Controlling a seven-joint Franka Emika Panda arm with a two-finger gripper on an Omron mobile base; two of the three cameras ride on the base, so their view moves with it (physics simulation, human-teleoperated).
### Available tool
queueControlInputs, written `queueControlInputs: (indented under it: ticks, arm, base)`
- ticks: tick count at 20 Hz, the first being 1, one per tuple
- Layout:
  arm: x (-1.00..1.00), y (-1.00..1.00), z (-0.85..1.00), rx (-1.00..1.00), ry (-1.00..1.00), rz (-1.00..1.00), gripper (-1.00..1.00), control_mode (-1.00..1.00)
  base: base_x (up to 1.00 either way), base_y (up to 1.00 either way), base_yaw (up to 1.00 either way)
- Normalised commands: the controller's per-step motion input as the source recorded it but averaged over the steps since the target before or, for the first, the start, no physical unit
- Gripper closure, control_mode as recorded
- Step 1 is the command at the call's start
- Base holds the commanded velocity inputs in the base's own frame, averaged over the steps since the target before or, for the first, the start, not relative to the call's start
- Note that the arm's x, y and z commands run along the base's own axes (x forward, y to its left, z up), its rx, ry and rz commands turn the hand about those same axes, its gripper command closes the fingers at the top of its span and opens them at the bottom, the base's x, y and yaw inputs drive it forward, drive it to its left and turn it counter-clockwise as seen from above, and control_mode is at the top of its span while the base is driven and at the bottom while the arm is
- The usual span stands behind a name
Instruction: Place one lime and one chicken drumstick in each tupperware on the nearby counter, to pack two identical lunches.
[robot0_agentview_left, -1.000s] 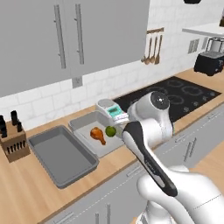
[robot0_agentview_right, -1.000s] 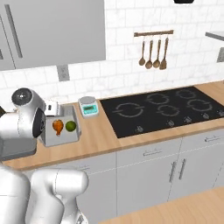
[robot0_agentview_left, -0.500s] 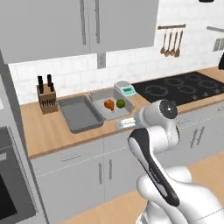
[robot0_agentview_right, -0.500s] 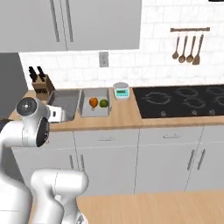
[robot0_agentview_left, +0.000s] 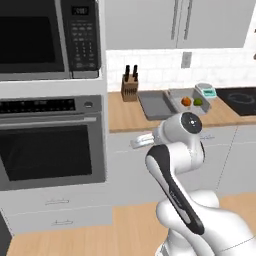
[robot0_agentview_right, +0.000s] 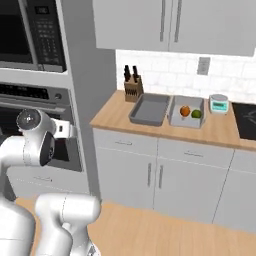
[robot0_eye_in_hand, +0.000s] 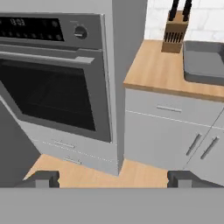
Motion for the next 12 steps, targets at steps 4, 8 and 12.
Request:
queueControlInputs:
  ticks: [4, 8, 12]
  arm:
    - [0.00, 0.00, 0.00, 0.00, 0.00, 0.00, -1.00, 1.00]
    - [0.00, 0.00, 0.00, 0.00, 0.00, 0.00, -1.00, 1.00]
    - [0.00, 0.00, 0.00, 0.00, 0.00, 0.00, -1.00, 1.00]
  base:
    - [-0.52, 0.94, 0.40]
    - [-0.08, 1.00, 0.29]
    - [-0.50, 1.00, 0.16]
